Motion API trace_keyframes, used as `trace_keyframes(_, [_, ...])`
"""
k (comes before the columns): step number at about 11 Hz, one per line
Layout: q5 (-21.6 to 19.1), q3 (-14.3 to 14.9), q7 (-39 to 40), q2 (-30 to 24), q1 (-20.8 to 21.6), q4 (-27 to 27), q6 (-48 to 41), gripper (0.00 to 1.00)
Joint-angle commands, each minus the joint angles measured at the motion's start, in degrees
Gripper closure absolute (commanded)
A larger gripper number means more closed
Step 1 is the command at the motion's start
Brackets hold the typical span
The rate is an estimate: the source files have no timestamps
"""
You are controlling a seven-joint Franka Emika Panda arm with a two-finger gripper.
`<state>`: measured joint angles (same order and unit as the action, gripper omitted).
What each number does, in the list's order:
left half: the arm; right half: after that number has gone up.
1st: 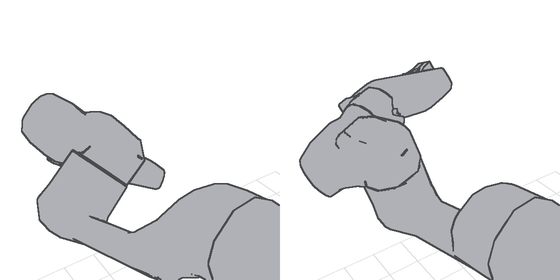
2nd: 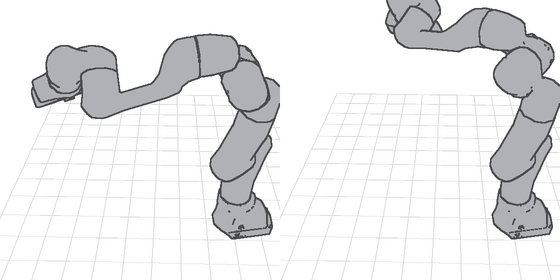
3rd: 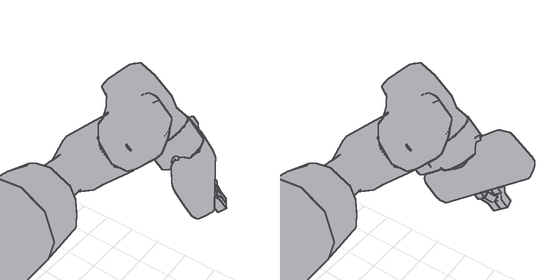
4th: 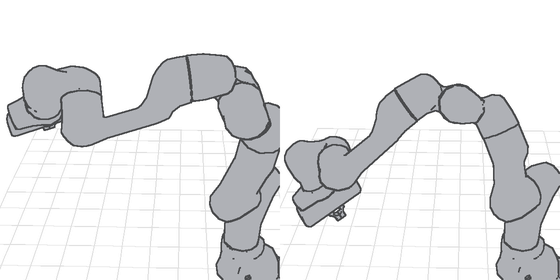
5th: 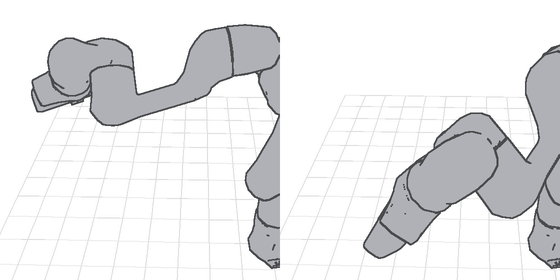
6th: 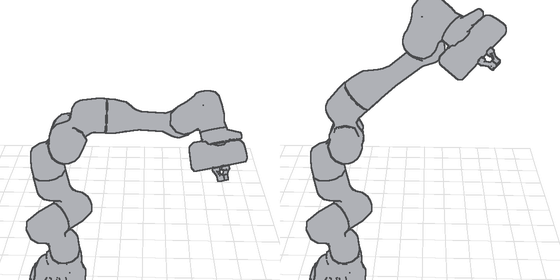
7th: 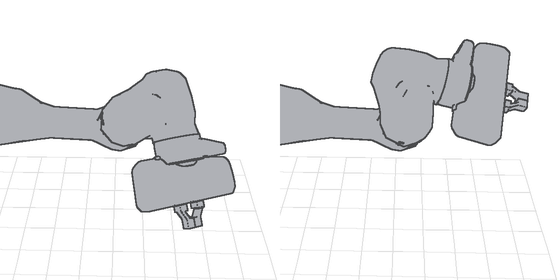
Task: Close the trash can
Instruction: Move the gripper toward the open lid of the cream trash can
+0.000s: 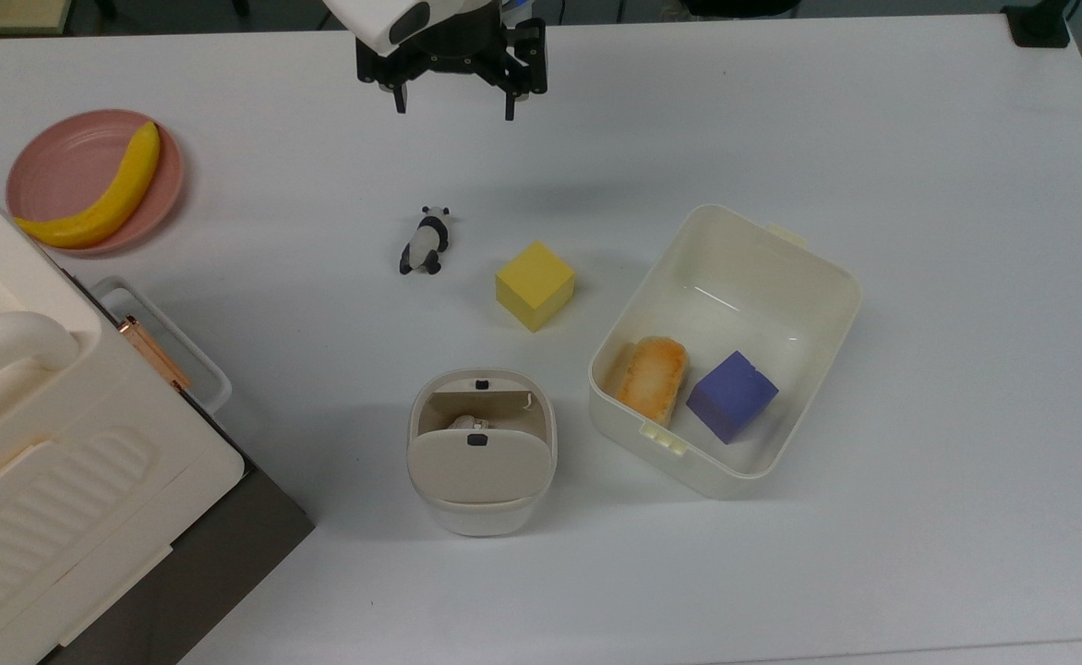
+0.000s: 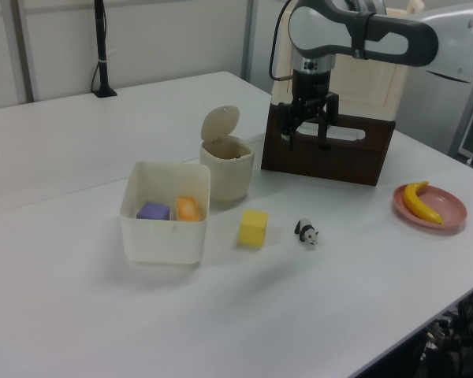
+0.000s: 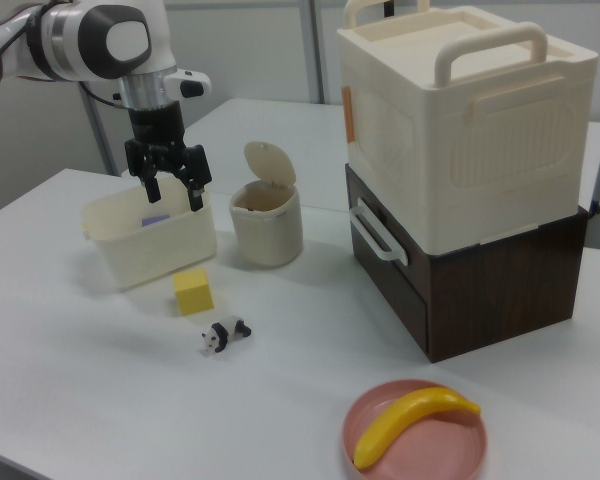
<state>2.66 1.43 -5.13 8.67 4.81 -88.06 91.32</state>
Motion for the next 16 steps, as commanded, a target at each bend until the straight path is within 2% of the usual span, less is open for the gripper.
trace_keyframes(1, [0.51,0.24,0.91,-0.58,0.20,-1.15,0.53,0.00])
trace_keyframes(4, [0.42,0.24,0.82,-0.41,0.29,-1.15,0.53,0.01])
trace_keyframes(5, [0.42,0.24,0.82,-0.32,0.46,-1.24,0.53,0.07])
trace_keyframes(7, [0.33,0.24,1.00,-0.23,0.47,-1.24,0.79,0.30])
trace_keyframes(10, [-0.46,0.24,3.71,-0.05,0.29,-1.33,2.28,0.91])
trace_keyframes(11, [-1.16,0.15,4.25,0.03,0.20,-1.33,2.63,1.00])
trace_keyframes(13, [-1.34,0.15,4.43,0.38,0.20,-1.50,5.25,1.00])
trace_keyframes(16, [-2.91,0.15,4.43,2.14,0.20,-1.16,15.60,1.00])
